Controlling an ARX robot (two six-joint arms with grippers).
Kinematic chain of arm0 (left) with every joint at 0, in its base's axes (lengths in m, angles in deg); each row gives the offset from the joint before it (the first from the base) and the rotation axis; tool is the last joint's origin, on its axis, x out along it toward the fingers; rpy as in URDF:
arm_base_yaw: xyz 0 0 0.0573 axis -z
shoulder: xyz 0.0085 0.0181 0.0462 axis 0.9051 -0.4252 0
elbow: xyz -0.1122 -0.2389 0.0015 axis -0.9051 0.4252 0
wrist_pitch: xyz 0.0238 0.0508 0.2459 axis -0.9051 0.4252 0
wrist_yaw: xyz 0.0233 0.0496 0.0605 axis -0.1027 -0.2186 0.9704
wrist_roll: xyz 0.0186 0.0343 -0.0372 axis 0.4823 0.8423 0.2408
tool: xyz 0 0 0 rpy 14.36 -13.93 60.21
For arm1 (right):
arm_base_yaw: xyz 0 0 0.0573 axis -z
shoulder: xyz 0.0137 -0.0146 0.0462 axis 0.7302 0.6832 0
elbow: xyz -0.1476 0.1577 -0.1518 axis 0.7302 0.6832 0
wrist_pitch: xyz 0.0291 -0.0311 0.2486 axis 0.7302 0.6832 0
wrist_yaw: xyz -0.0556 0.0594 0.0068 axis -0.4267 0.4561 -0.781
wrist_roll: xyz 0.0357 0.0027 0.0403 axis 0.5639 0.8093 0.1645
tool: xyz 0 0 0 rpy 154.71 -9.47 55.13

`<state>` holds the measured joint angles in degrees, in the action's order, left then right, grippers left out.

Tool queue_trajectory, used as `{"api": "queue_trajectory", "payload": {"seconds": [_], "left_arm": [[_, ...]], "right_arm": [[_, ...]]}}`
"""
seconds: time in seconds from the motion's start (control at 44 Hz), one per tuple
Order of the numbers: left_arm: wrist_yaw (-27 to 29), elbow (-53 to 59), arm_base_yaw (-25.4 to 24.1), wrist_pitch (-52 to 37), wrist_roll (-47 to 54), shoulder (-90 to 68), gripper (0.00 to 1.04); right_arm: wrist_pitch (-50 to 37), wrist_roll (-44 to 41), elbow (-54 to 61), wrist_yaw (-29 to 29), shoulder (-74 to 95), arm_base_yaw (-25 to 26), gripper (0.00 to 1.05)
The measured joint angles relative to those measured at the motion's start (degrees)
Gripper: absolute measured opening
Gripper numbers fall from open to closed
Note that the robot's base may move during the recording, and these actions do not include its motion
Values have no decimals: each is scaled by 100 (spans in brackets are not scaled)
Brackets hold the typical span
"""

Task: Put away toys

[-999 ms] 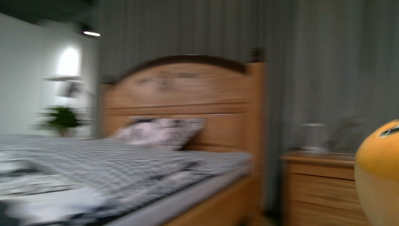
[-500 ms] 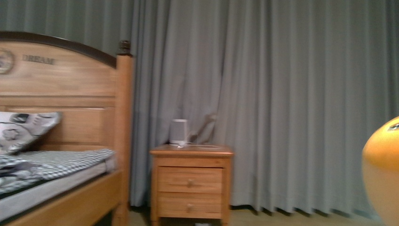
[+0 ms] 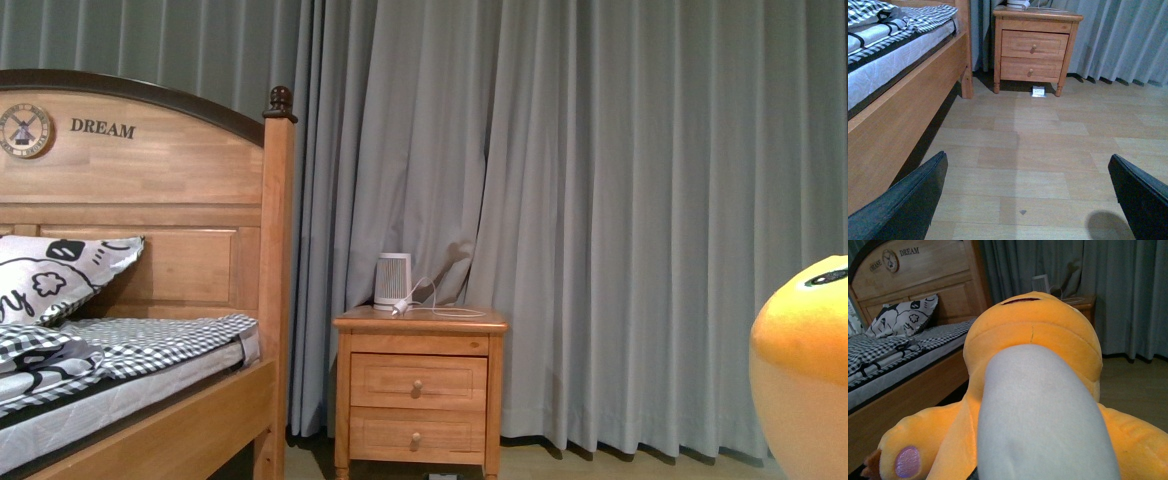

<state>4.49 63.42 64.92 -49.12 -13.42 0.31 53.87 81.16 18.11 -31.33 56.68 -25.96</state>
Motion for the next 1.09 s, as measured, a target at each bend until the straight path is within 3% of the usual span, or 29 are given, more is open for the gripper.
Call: {"api": "queue_trajectory", "payload": {"seconds": [1.09], "left_arm": [[9,0,0,0,-2,0,98]], "right_arm": [[0,0,0,0,9,0,10]]}}
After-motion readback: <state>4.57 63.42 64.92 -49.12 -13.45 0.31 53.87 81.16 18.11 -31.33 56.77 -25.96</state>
